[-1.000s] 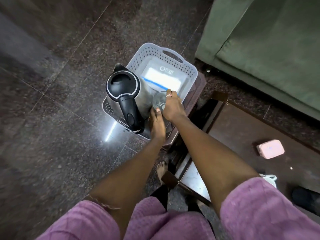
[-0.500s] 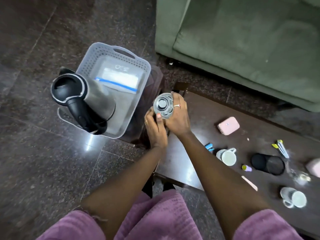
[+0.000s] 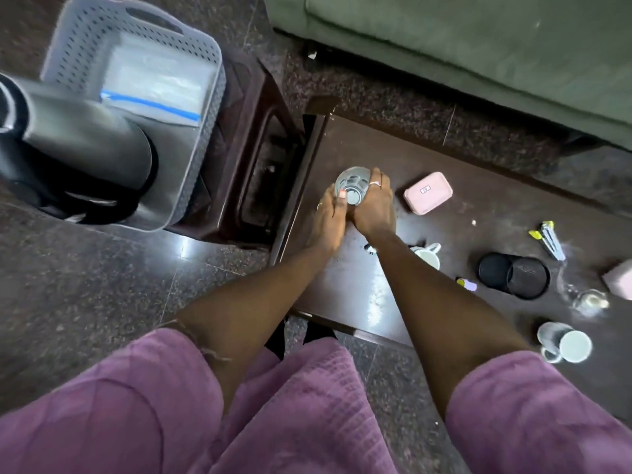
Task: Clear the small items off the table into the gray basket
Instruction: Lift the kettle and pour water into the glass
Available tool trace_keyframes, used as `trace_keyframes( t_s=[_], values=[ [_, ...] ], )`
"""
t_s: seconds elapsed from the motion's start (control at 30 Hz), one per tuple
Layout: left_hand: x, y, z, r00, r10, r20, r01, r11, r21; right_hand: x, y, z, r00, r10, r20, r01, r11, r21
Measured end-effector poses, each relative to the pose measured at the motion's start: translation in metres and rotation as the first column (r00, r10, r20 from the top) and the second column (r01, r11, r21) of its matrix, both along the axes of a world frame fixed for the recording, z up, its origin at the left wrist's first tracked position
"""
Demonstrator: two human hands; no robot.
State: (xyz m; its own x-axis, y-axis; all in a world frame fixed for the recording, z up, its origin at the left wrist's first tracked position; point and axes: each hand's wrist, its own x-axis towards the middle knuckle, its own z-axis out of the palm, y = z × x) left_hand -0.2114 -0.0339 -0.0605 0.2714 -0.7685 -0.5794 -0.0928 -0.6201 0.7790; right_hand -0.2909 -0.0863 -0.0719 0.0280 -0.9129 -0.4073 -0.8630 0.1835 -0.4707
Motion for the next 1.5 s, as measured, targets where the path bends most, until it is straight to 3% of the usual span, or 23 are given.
trace_keyframes(
  t_s=[0.63,0.77,0.87,0.97,1.07,1.13,1.27,1.37,1.5],
  values=[
    [-0.016,0.011,-0.018,0.995,0.092,0.025,-0.094,0.994,0.059,-0.014,-0.002,-0.017,0.984,0.177,-0.006,-0.177,0.982,0.065],
    [0.003,0.016,-0.002,0.978,0.204,0.039,-0.205,0.978,0.023,-0.015,-0.005,-0.006,0.989,0.143,-0.038,-0.137,0.983,0.124],
    [0.034,0.026,0.006,0.949,0.312,0.047,-0.312,0.950,-0.015,0.000,-0.002,0.007,0.974,0.171,-0.149,-0.163,0.984,0.065],
    [0.073,0.045,0.012,0.893,0.426,0.146,-0.423,0.905,-0.049,0.039,0.007,0.024,0.961,0.232,-0.148,-0.232,0.973,0.014],
    [0.113,0.069,0.018,0.789,0.566,0.238,-0.569,0.820,-0.064,0.092,0.020,0.047,0.958,0.284,-0.030,-0.285,0.957,-0.050],
    [0.144,0.087,0.023,0.702,0.654,0.281,-0.659,0.747,-0.091,0.137,0.033,0.068,0.934,0.327,0.145,-0.318,0.945,-0.082],
    [0.202,0.115,0.029,0.580,0.732,0.357,-0.741,0.656,-0.141,0.220,0.064,0.105,0.799,0.368,0.475,-0.409,0.912,-0.019],
    [0.233,0.125,0.034,0.548,0.757,0.355,-0.763,0.627,-0.159,0.266,0.087,0.130,0.700,0.255,0.667,-0.430,0.896,0.109],
    [0.263,0.123,0.045,0.586,0.724,0.364,-0.676,0.685,-0.273,0.310,0.102,0.145,0.674,0.114,0.730,-0.386,0.897,0.216]
  ],
)
